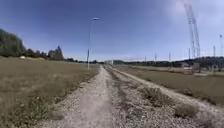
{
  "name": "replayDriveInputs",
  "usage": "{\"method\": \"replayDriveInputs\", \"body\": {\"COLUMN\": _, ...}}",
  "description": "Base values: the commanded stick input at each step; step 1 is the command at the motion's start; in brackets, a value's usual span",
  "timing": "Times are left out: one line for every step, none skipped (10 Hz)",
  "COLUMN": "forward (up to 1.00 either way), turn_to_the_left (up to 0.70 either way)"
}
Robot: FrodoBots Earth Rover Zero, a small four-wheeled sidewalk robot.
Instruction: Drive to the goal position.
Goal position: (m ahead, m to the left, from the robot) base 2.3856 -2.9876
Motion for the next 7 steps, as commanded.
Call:
{"method": "replayDriveInputs", "body": {"forward": 0.7, "turn_to_the_left": 0.0}}
{"method": "replayDriveInputs", "body": {"forward": 0.7, "turn_to_the_left": 0.0}}
{"method": "replayDriveInputs", "body": {"forward": 0.7, "turn_to_the_left": 0.0}}
{"method": "replayDriveInputs", "body": {"forward": 0.7, "turn_to_the_left": 0.0}}
{"method": "replayDriveInputs", "body": {"forward": 0.7, "turn_to_the_left": 0.0}}
{"method": "replayDriveInputs", "body": {"forward": 0.7, "turn_to_the_left": 0.0}}
{"method": "replayDriveInputs", "body": {"forward": 0.7, "turn_to_the_left": 0.0}}
